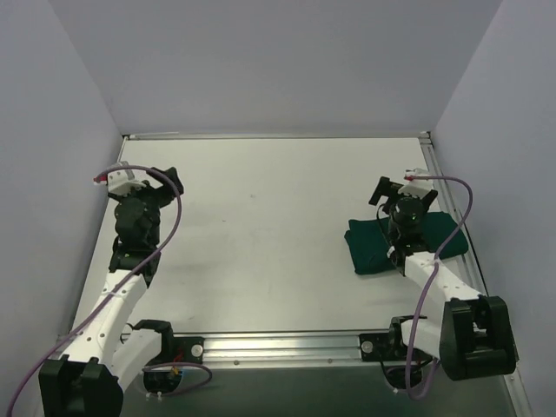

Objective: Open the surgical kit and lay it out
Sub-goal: Move the surgical kit at the center of the board.

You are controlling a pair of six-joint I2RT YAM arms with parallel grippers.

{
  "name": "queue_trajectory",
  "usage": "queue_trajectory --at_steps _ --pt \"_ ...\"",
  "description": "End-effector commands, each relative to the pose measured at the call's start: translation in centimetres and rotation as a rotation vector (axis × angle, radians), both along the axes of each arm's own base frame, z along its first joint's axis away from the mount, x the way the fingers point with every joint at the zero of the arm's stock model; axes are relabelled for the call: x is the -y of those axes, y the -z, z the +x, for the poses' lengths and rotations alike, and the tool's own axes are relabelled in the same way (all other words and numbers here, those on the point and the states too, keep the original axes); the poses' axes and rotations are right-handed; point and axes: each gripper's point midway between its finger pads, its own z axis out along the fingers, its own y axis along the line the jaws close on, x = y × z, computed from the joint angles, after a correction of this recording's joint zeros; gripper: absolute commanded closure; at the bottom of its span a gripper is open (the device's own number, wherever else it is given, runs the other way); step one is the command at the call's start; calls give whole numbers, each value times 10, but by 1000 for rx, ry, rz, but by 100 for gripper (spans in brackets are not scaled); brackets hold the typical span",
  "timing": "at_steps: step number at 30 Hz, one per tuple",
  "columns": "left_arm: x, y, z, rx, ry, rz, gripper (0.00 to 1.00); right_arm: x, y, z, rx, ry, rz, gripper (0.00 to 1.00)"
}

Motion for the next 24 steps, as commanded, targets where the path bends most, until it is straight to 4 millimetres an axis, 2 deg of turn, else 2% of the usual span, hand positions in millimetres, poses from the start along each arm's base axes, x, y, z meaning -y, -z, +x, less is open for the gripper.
queue_trajectory --at_steps 1,2,3,4,5,6,7,9,11,13,14,15,16,17,18,19,20,24 --pt "8 31 -9 -190 -9 -224 6 5 4 -16 -98 77 76 0" --pt "3 53 -18 -288 -59 -281 6 6 -3 -20 -89 90 91 0" --pt "-3 53 -23 -297 -112 -338 6 7 7 -28 -138 136 167 0" --pt "-1 43 -26 -294 -116 -404 6 12 -8 -28 -103 201 237 0" --pt "3 42 -32 -323 -80 -384 6 15 -10 -32 -122 233 290 0" --pt "25 35 -34 -339 71 -366 6 11 0 -40 -217 223 301 0" --pt "33 28 -37 -332 158 -286 6 -17 -17 -28 -240 36 319 0" --pt "55 11 -45 -281 327 -243 6 -31 -14 -31 -319 -49 317 0" --pt "61 5 -49 -249 359 -247 6 -44 -24 -33 -299 -119 380 0" --pt "68 4 -49 -260 386 -227 6 -36 -23 -42 -309 -61 456 0" --pt "72 2 -46 -275 407 -207 6 -11 -24 -48 -277 104 458 0" --pt "74 2 -44 -291 424 -196 6 1 -14 -58 -313 182 470 0" --pt "76 5 -43 -318 435 -183 6 8 -14 -61 -318 214 462 0" --pt "79 21 -42 -400 451 -191 6 19 -9 -64 -328 271 468 0" --pt "81 12 -41 -403 468 -186 5 29 -6 -69 -347 330 461 0" --pt "83 16 -41 -430 484 -185 5 38 -1 -72 -358 367 478 0" --pt "87 25 -43 -482 506 -198 4 41 6 -73 -382 384 499 0" --pt "99 22 -45 -494 577 -217 2 54 32 -89 -462 449 535 0"
